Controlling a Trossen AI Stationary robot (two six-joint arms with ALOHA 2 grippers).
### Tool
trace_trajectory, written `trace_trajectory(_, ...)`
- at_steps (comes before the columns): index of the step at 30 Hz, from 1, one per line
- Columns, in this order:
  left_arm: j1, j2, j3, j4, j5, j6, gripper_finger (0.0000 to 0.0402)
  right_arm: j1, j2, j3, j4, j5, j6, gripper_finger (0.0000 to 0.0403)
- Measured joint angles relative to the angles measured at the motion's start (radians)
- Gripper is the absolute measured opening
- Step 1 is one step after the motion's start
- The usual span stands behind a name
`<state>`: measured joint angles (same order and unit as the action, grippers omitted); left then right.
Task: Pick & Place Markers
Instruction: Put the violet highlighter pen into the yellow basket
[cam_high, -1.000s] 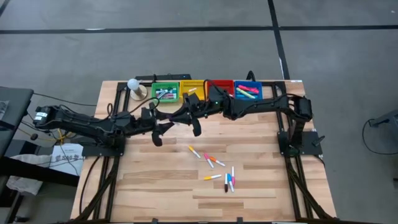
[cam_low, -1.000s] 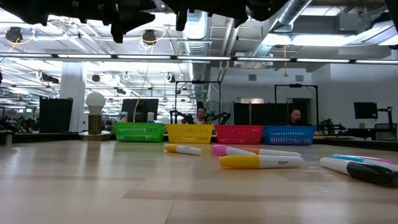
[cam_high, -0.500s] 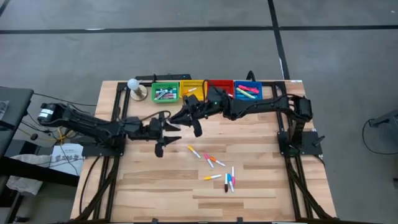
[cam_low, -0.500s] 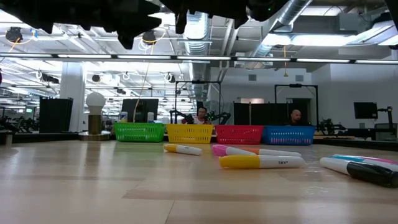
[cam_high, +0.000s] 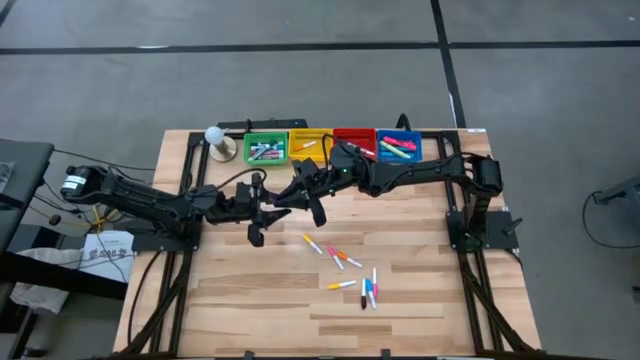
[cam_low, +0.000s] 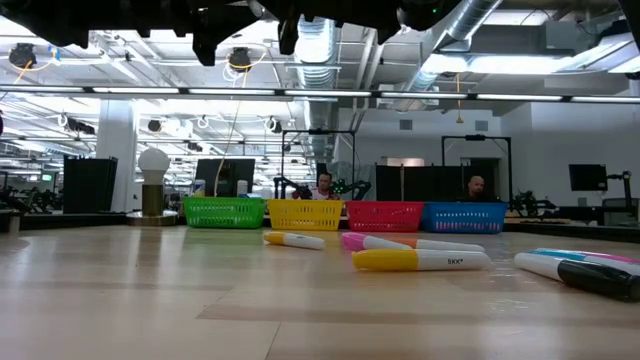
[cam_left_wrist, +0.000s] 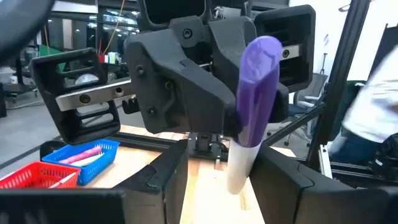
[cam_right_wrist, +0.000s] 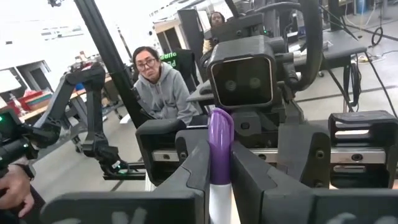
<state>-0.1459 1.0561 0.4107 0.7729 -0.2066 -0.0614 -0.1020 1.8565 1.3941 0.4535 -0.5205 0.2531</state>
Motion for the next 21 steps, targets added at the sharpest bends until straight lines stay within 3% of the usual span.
trace_trajectory(7, 0.0, 0.0, 0.0, 0.003, 0.0, -0.002, 0.0139, 0.0, 0.0, 0.0, 0.001, 0.0, 0.0, 0.0038)
trace_trajectory(14, 0.0, 0.0, 0.0, 0.006, -0.015, -0.006, 0.0038, -0.013, 0.0, 0.0, 0.001, 0.0, -0.003, 0.0039)
trace_trajectory(21, 0.003, 0.0, 0.0, 0.006, -0.068, 0.006, 0.0035, -0.029, 0.0, 0.0, -0.002, 0.001, -0.003, 0.0061)
